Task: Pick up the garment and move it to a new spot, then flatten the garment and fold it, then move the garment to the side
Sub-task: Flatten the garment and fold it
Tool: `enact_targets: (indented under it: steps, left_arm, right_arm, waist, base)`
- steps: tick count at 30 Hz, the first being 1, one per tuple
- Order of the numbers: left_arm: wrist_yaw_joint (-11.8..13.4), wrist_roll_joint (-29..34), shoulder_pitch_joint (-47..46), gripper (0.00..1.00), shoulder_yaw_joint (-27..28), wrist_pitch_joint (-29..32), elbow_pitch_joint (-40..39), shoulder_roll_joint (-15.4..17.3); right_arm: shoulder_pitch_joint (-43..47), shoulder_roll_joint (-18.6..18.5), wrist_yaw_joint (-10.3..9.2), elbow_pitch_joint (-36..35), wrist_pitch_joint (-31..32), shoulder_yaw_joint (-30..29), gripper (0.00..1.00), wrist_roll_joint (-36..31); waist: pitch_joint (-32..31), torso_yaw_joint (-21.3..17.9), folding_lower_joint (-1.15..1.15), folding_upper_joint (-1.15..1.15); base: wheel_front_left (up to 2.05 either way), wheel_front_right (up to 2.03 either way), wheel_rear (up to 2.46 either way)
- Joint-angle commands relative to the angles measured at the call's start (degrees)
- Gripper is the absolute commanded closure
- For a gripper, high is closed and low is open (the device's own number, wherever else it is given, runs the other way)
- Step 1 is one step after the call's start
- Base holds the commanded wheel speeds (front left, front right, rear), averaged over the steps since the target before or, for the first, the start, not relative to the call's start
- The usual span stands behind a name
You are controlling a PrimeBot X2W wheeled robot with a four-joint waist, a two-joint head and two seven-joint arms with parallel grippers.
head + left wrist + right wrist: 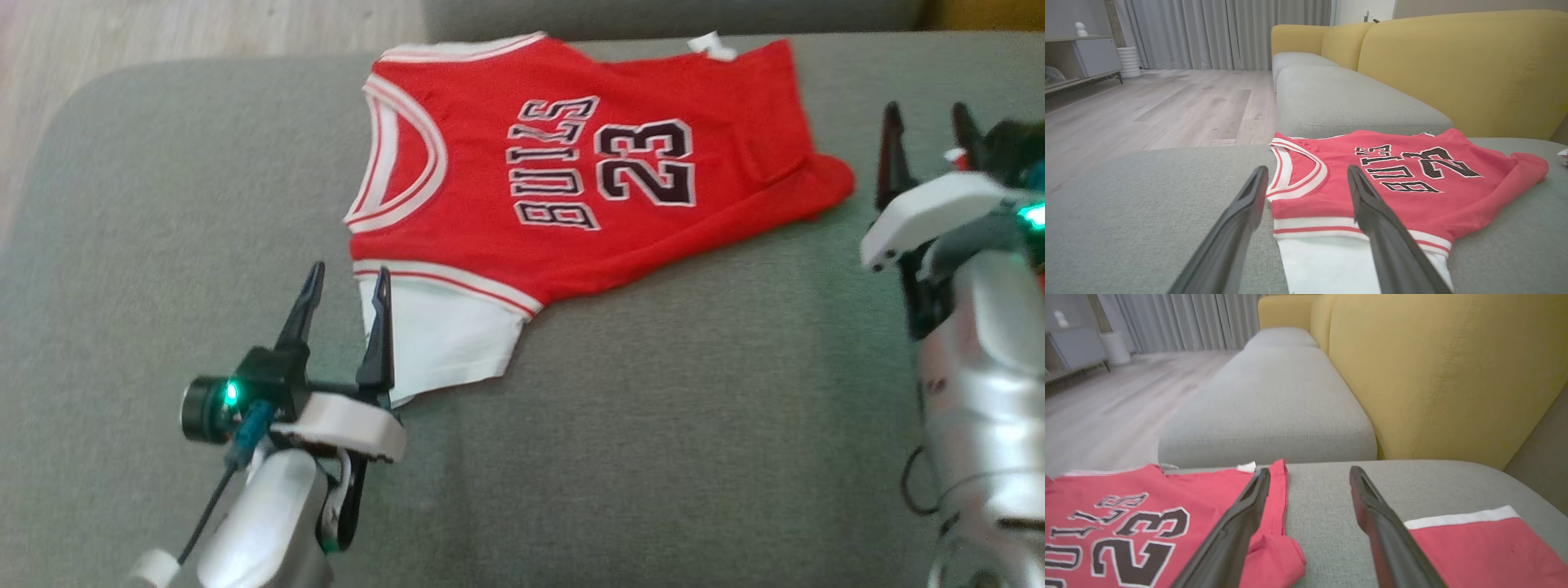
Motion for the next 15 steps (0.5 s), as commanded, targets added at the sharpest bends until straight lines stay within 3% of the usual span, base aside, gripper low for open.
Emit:
enact_targets:
  steps: [1, 8, 11, 15]
  left_arm:
    - [0.27, 0.15, -0.41, 0.0, 2.3, -0.55, -1.93, 1.11]
    - [0.4, -0.08, 1.2, 0.0, 2.16, -0.55, -2.08, 0.78]
    - [0.39, -0.15, 1.7, 0.0, 2.0, -0.55, -2.14, 0.54]
    - [0.32, -0.24, 2.08, 0.0, 1.93, -0.55, -2.29, 0.45]
  right_arm:
    - [0.66, 1.41, -0.05, -3.54, -1.93, 1.59, 0.0, 1.76]
    - [9.94, 3.56, -0.05, -14.1, -4.78, 4.75, 0.0, 10.78]
    - [16.81, 3.62, -0.05, -18.78, -5.13, 8.83, 0.0, 18.55]
    - [23.82, 3.64, -0.05, -23.33, -4.61, 12.56, 0.0, 22.85]
  waist:
    - [-1.67, -1.73, 0.01, 0.0]
    - [-3.15, -2.99, 0.01, 0.0]
    - [-3.3, -3.12, 0.01, 0.0]
    - [-2.82, -3.43, 0.01, 0.0]
  base:
    - [0.0, 0.0, 0.0]
    - [0.0, 0.0, 0.0]
    - [0.0, 0.0, 0.0]
    - [0.0, 0.0, 0.0]
